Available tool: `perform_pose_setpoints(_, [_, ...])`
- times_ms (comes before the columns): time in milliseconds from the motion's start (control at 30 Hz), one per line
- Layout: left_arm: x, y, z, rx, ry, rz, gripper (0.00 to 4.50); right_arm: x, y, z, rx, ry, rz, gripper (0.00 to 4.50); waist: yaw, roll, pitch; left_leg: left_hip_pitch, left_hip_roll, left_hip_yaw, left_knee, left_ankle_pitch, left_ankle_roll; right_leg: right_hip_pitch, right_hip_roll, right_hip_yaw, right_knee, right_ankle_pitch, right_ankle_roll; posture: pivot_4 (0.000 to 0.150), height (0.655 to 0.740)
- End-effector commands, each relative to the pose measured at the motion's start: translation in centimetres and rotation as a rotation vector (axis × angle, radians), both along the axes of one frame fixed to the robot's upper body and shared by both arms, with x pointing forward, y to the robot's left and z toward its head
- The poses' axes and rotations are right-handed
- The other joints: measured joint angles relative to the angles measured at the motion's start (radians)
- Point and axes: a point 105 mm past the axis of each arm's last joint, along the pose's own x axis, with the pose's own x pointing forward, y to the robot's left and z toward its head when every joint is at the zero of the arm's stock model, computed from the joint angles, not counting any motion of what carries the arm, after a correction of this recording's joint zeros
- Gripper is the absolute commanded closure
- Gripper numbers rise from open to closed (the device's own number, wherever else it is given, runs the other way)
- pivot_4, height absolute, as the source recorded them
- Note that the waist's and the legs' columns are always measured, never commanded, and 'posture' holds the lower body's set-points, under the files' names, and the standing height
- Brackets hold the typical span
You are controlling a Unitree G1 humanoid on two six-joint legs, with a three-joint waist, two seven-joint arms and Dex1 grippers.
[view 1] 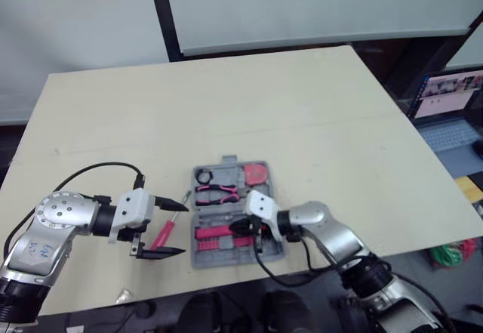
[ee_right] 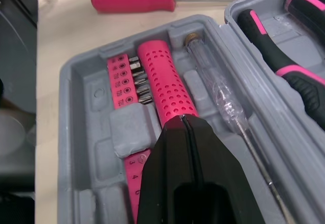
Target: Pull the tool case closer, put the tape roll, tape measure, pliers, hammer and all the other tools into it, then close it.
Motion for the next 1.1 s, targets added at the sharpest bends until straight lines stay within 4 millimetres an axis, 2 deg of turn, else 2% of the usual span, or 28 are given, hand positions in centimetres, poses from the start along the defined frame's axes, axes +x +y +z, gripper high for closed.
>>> perform_pose_setpoints(33, [0.0, -0.4, 0.6, -0.007, -0.023, -0.016, 0.00, -1.4, -4.9, -7.0, -0.322, 0.137, -0.118, 4.48, 0.001, -0.001, -0.003, 0.004, 0.000, 0.000, -0.001, -0.001, 0.000, 0.004, 0.000, 0.000, 0.000, 0.000, -0.001, 0.150, 0.7278])
perform_pose_setpoints(133, [0.0, -0.4, 0.6, -0.006, -0.026, -0.014, 0.00, -1.8, -5.2, -7.3, -0.331, 0.159, -0.137, 4.48, 0.008, 0.001, -0.012, 0.013, 0.000, -0.001, -0.003, -0.006, -0.006, 0.014, 0.000, 0.000, -0.007, -0.001, -0.001, 0.150, 0.7278])
perform_pose_setpoints(467, [0.4, -0.6, 0.9, -0.013, -0.036, -0.015, 0.00, -1.3, -6.5, -8.4, -0.413, 0.179, -0.231, 4.48, 0.007, 0.002, -0.030, 0.018, 0.000, -0.002, -0.011, -0.007, -0.006, 0.016, -0.001, 0.000, -0.016, -0.001, -0.001, 0.150, 0.7278])
perform_pose_setpoints(533, [0.5, -0.7, 0.9, -0.014, -0.036, -0.016, 0.00, -1.1, -6.2, -8.1, -0.385, 0.156, -0.220, 4.48, 0.008, 0.003, -0.031, 0.021, 0.000, -0.002, -0.013, -0.007, -0.006, 0.018, -0.001, 0.001, -0.018, -0.001, -0.002, 0.150, 0.7278])
perform_pose_setpoints(600, [0.7, -0.7, 1.0, -0.015, -0.036, -0.016, 0.00, -0.5, -4.4, -6.3, -0.245, 0.094, -0.198, 4.48, 0.009, 0.003, -0.031, 0.023, 0.000, -0.002, -0.014, -0.007, -0.006, 0.019, -0.001, 0.001, -0.018, -0.001, -0.002, 0.150, 0.7278])
perform_pose_setpoints(667, [0.8, -0.7, 1.0, -0.022, -0.041, -0.011, 0.00, 0.5, -2.5, -3.0, -0.040, 0.000, -0.200, 4.48, 0.008, 0.002, -0.031, 0.022, 0.000, -0.002, -0.015, -0.007, -0.006, 0.019, -0.001, 0.001, -0.019, -0.001, -0.002, 0.150, 0.7278])
perform_pose_setpoints(767, [0.9, -0.8, 1.1, -0.081, -0.040, 0.047, 0.00, 0.7, -2.3, 2.1, 0.162, -0.085, -0.172, 4.48, 0.005, 0.006, -0.024, 0.017, 0.000, 0.000, -0.016, -0.006, -0.007, 0.017, -0.001, 0.002, -0.017, -0.001, -0.002, 0.150, 0.7278])
perform_pose_setpoints(867, [0.5, -1.0, 1.2, -0.185, -0.005, 0.155, 0.00, 0.2, -4.4, 5.4, 0.235, -0.117, -0.181, 4.48, 0.003, 0.007, -0.020, 0.002, -0.001, 0.000, -0.015, -0.001, 0.000, 0.002, -0.001, 0.002, -0.015, 0.000, 0.000, 0.150, 0.7278])
perform_pose_setpoints(900, [0.2, -0.8, 1.1, -0.208, 0.008, 0.196, 0.00, 0.0, -5.7, 6.0, 0.225, -0.115, -0.192, 4.25, 0.001, 0.007, -0.019, 0.000, -0.001, 0.000, -0.015, 0.000, 0.000, -0.001, -0.001, 0.002, -0.015, 0.000, 0.000, 0.150, 0.7278])
perform_pose_setpoints(967, [-0.4, -0.1, 0.6, -0.229, 0.024, 0.278, 0.00, -0.5, -8.2, 7.0, 0.214, -0.102, -0.219, 3.67, 0.001, 0.006, -0.017, -0.004, -0.001, 0.000, -0.015, 0.001, -0.002, -0.003, -0.001, 0.000, -0.015, 0.000, 0.000, 0.150, 0.7278])
perform_pose_setpoints(1000, [-0.8, 0.4, 0.3, -0.230, 0.032, 0.316, 0.00, -0.7, -9.5, 7.6, 0.215, -0.096, -0.240, 3.17, 0.003, 0.005, -0.016, -0.003, -0.001, 0.000, -0.015, 0.000, -0.001, -0.002, -0.001, -0.001, -0.015, 0.000, 0.000, 0.150, 0.7278])
perform_pose_setpoints(1100, [-1.9, 4.0, -0.8, -0.224, 0.046, 0.529, 0.00, -1.7, -15.0, 9.3, 0.169, -0.109, -0.310, 1.77, 0.007, 0.003, -0.011, -0.004, -0.001, 0.000, -0.014, -0.002, 0.003, -0.002, -0.001, -0.002, -0.017, 0.000, 0.000, 0.150, 0.7278])
